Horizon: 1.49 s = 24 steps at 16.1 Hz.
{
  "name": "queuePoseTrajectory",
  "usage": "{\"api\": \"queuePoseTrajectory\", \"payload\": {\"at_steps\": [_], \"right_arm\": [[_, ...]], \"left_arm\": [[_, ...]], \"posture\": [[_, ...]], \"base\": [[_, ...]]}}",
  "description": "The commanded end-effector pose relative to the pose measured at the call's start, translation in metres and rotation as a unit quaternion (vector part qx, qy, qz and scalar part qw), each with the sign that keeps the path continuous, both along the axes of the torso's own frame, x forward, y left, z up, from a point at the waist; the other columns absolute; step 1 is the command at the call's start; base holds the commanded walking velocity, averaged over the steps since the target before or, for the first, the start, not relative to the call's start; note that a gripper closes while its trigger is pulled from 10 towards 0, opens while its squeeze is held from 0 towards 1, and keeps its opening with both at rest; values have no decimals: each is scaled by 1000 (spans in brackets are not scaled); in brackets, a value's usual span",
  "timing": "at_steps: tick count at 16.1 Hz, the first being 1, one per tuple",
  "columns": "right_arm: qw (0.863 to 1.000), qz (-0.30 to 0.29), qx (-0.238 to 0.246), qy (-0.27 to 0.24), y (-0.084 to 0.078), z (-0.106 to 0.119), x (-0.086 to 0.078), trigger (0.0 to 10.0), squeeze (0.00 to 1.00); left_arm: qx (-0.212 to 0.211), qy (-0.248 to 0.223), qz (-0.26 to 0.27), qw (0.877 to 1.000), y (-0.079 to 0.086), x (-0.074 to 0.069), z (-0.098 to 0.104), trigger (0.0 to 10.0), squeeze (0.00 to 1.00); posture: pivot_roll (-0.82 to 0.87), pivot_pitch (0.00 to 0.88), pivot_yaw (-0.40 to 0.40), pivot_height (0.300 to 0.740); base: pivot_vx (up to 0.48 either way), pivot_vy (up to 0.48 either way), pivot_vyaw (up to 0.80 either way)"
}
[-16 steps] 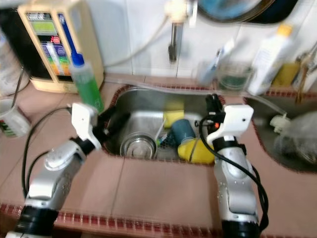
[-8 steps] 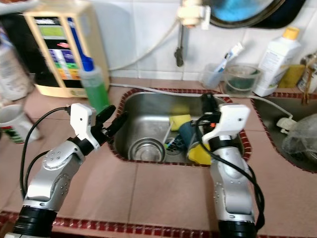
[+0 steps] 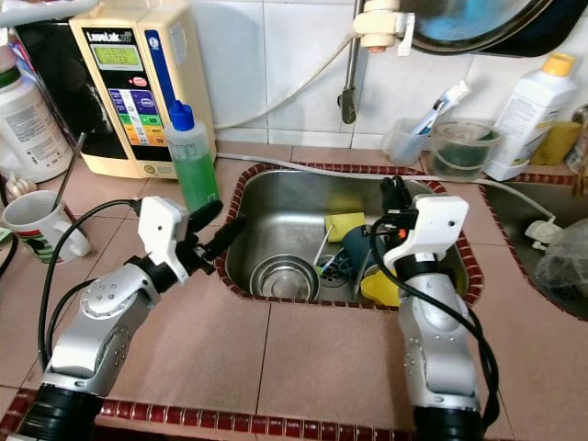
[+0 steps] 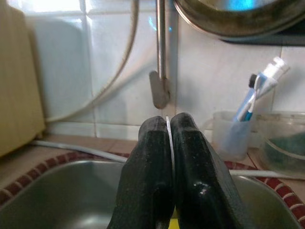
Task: Kitchen organization
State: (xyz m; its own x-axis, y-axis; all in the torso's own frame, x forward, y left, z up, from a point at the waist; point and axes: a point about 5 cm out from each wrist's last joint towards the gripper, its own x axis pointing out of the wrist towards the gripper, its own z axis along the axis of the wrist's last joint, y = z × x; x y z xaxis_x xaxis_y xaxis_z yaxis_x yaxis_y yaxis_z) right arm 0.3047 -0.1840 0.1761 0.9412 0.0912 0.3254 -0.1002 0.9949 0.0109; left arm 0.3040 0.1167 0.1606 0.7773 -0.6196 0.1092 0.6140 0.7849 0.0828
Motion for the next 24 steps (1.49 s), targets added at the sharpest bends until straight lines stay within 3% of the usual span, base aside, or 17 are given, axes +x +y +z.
{"api": "queuePoseTrajectory", "payload": {"at_steps": [1, 9, 14, 16, 18, 22, 24], "right_arm": [[1000, -11, -9, -2, -7, 2, 2, 10000, 0], [999, -41, -13, -18, -23, 10, 11, 10000, 0], [998, -58, -7, -29, -33, 13, 19, 10000, 0], [997, -71, 6, -28, -40, 10, 20, 10000, 0], [995, -81, 48, -20, -43, 4, 22, 10000, 0], [990, -71, 119, 3, -33, -14, 22, 10000, 0], [989, -73, 130, 19, -30, -24, 22, 10000, 0]], "left_arm": [[11, -11, -11, 1000, -5, -3, 3, 10000, 0], [10, -18, -96, 995, -32, -21, 19, 10000, 0], [23, -3, -122, 992, -40, -34, 15, 10000, 0], [26, 8, -130, 991, -41, -40, 12, 10000, 0], [28, 14, -139, 990, -40, -45, 13, 10000, 0], [35, 18, -145, 989, -39, -47, 15, 10000, 0], [36, 29, -148, 988, -38, -48, 16, 10000, 0]], "posture": [[-50, 96, 47, 740], [-69, 191, 90, 740], [-56, 209, 113, 740], [-42, 214, 129, 740], [-31, 217, 136, 740], [-9, 213, 145, 740], [1, 209, 150, 740]], "base": [[0, 0, 0], [0, 0, 0], [0, 0, 0], [0, 0, 0], [0, 0, 0], [0, 0, 0], [0, 0, 0]]}}
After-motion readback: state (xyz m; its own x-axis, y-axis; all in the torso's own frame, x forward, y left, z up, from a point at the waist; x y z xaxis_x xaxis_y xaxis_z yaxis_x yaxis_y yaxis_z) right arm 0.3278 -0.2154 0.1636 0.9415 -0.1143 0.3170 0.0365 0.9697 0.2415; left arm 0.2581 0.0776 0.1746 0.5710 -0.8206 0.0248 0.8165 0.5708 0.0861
